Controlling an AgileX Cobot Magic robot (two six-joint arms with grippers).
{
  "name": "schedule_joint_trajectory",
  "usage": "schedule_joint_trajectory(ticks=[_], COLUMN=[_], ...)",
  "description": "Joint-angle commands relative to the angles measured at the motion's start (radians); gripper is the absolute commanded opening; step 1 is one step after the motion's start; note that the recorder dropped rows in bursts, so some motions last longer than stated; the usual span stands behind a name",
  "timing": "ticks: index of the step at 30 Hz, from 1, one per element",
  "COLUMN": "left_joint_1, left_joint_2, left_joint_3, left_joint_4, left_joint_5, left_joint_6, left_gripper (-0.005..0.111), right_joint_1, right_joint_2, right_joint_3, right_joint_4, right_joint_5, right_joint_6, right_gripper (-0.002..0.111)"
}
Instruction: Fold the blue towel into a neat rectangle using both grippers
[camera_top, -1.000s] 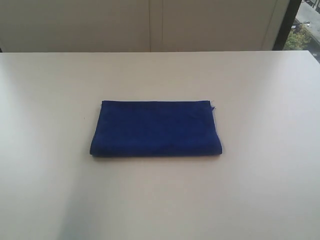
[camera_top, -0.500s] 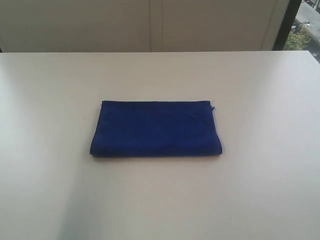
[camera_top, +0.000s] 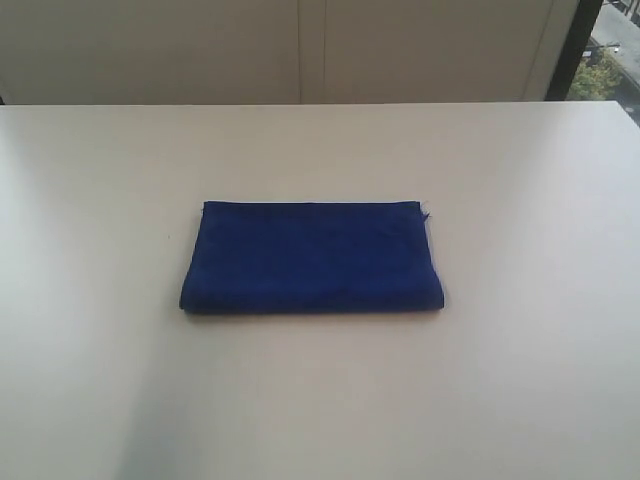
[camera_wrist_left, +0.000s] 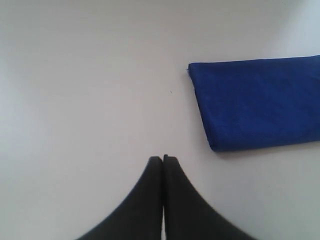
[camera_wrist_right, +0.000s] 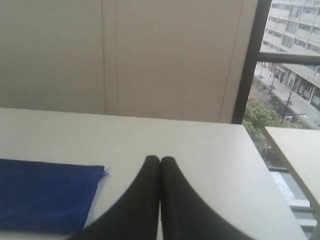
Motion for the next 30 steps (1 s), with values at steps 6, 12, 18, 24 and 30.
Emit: schedule_joint_trajectory(ticks=[6,12,18,24,30], left_joint_1=[0.001,0.001,0.001,0.001,0.001], left_joint_2=[-0.008,-0.008,-0.008,-0.008,-0.008], left_joint_3=[0.006,0.006,0.006,0.006,0.006], left_joint_4=[-0.002,-0.002,-0.002,-0.002,-0.002], left_joint_5=[-0.003,-0.003,-0.003,-0.005,-0.005], left_joint_6=[0.0,0.0,0.0,0.0,0.0], left_gripper=[0.0,0.0,0.0,0.0,0.0], right_joint_1=[-0.006,-0.006,-0.006,-0.006,-0.006], right_joint_2=[-0.003,-0.003,-0.003,-0.003,-0.003], right_joint_3=[0.176,0.26,0.318,0.326,0.328], right_joint_4=[0.001,0.001,0.001,0.001,0.001], right_joint_5=[-0.118,-0.136,-0.161,-0.189,-0.191], right_joint_6=[0.003,0.003,0.003,0.003,0.003], right_gripper=[0.0,0.0,0.0,0.0,0.0])
